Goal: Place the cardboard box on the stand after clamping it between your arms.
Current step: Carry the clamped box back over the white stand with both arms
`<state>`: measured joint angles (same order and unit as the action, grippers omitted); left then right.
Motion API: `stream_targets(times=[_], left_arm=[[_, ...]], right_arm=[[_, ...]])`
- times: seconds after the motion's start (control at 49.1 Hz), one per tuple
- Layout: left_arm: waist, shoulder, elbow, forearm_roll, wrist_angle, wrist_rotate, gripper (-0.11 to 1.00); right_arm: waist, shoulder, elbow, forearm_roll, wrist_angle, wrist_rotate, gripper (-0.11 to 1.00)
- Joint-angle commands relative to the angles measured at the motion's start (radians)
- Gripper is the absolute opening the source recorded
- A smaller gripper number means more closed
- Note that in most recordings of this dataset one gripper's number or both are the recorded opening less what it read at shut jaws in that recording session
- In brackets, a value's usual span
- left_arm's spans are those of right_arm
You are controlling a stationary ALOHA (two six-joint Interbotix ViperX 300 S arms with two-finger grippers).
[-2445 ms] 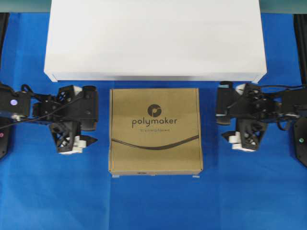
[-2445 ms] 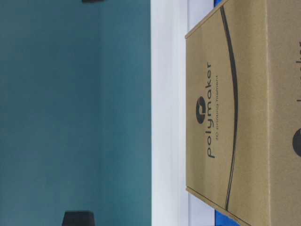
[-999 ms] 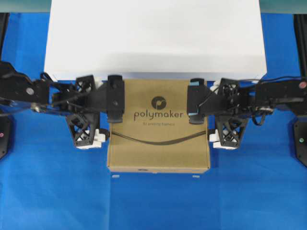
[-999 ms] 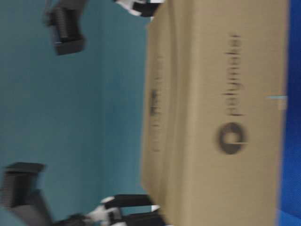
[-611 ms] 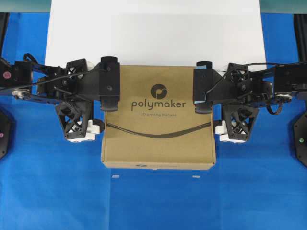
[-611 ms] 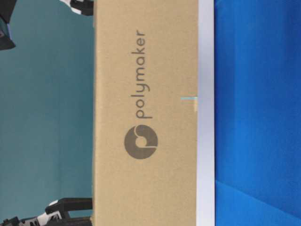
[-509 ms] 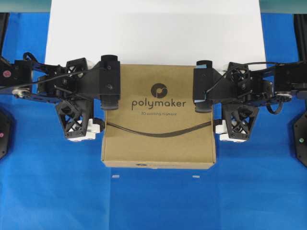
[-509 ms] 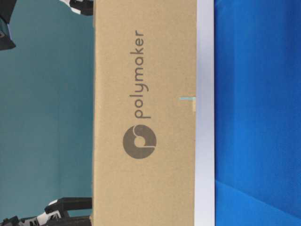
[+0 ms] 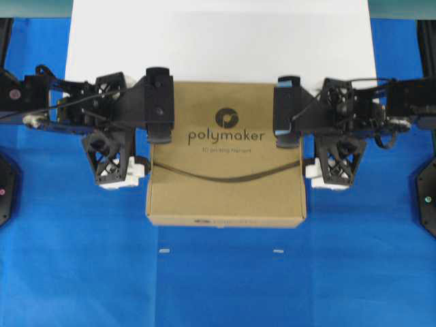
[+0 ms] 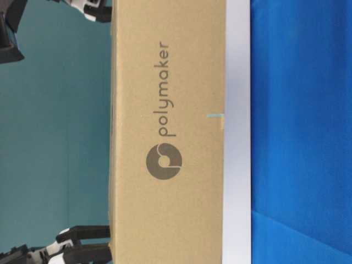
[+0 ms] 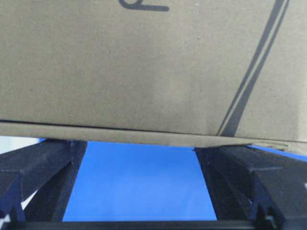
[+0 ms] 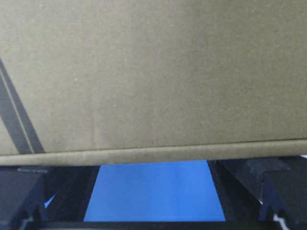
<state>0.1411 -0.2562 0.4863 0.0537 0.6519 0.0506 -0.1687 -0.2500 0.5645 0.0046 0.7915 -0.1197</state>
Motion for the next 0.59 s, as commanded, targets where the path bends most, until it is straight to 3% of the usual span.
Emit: stream_targets(times=[0.0, 0.285, 0.571], left_arm=[[0.015, 0.005, -0.11, -0.005, -0.044, 0.006, 0.87], [0.075, 0.063, -0.167, -0.005, -0.038, 0.104, 0.87], [0.156, 0.112, -0.225, -0.005, -0.04, 0.161, 0.87]], right_arm=[[-0.025, 0.002, -0.109, 0.017, -0.08, 0.0, 0.98], [-0.106, 0.041, -0.158, 0.058, -0.061, -0.123, 0.98], [-0.201, 0.095, -0.213, 0.172, -0.054, -0.288, 0.98]])
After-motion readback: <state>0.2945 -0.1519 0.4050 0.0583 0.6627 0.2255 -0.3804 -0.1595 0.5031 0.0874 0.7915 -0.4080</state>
